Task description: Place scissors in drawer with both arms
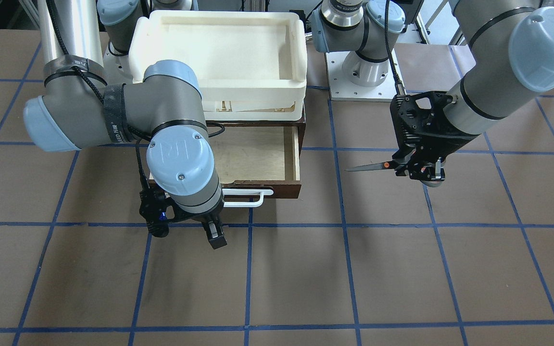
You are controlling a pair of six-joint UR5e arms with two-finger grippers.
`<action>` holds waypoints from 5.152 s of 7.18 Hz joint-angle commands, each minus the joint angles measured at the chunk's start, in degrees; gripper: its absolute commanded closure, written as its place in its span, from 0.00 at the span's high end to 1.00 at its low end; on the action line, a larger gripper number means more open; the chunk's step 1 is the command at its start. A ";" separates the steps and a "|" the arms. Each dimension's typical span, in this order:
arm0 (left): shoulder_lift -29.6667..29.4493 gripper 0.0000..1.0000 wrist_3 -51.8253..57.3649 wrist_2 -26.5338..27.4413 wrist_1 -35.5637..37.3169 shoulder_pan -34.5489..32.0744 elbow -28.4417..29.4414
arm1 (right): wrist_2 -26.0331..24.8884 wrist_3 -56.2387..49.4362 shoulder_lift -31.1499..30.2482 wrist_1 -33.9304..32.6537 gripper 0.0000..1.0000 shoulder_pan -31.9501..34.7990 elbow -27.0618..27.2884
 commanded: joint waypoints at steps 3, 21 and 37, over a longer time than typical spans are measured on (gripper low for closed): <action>-0.51 0.00 -1.26 0.18 0.29 -2.05 0.47 | 0.40 0.29 0.71 0.60 1.00 -0.07 0.01; -1.82 0.00 -11.24 -0.17 -0.14 -11.43 2.65 | -0.56 -9.55 4.92 -5.55 1.00 -1.65 -4.02; -15.27 0.00 -30.61 -2.90 16.91 -32.99 0.91 | -5.84 -75.11 -13.09 -0.63 1.00 -7.61 1.77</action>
